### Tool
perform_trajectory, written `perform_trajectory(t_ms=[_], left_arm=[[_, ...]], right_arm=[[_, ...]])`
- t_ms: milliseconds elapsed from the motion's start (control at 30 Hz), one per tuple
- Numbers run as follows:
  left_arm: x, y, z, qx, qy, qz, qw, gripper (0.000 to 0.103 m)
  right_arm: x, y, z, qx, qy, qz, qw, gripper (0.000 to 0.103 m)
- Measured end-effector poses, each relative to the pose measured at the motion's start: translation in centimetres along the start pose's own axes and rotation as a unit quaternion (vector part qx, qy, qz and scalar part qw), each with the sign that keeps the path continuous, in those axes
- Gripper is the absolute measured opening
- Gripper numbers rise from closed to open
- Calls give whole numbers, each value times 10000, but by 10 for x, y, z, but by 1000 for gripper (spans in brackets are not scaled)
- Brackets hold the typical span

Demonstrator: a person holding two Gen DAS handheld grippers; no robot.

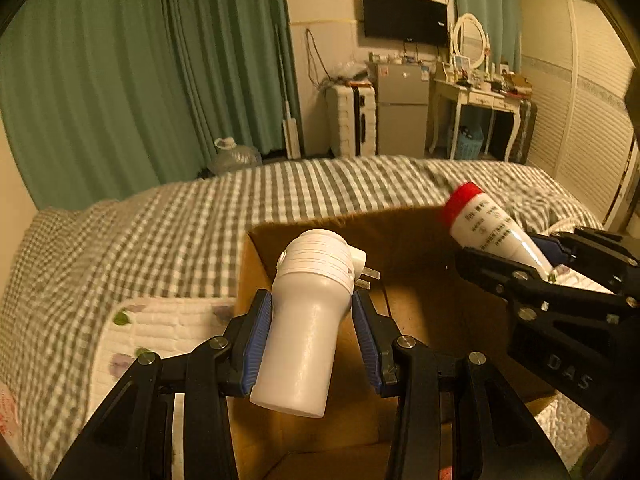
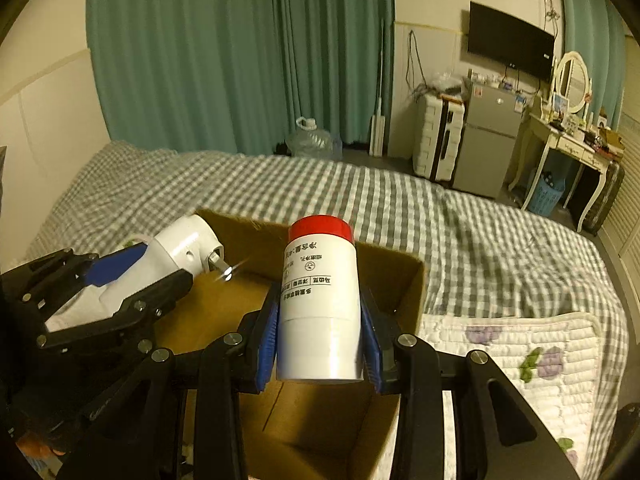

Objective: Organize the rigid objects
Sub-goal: 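Carry both bottles over the cardboard box and open both tools to drop them, then grasp the black power bank with left tool while right tool grasps black bottle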

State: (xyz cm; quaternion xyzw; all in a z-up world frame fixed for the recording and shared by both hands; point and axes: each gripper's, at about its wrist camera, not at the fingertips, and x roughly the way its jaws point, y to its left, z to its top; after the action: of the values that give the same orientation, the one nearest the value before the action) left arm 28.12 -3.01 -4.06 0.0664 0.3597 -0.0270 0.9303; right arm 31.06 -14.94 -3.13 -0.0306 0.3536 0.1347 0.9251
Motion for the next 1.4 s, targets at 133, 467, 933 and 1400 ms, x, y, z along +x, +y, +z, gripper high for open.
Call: perform_trajectory(t_ms=[133,467,933,1400], left_arm=[[18,-4,0,76,146,-14,9999,42],[37,-7,-6,18,329,-208,9992,44],[-39,0,14,-85,-142,-82,9998,58],[-222,20,20,-216,-1175,188,9927,69]], right_arm=[[26,-5,-5,-4,189,-24,9998,36],[48,-22,-13,163,344,63,9993,36],[-24,-23,9,272,-270,-151,9992,65],[-225,14,15,-49,-1210,-605,9908,103]])
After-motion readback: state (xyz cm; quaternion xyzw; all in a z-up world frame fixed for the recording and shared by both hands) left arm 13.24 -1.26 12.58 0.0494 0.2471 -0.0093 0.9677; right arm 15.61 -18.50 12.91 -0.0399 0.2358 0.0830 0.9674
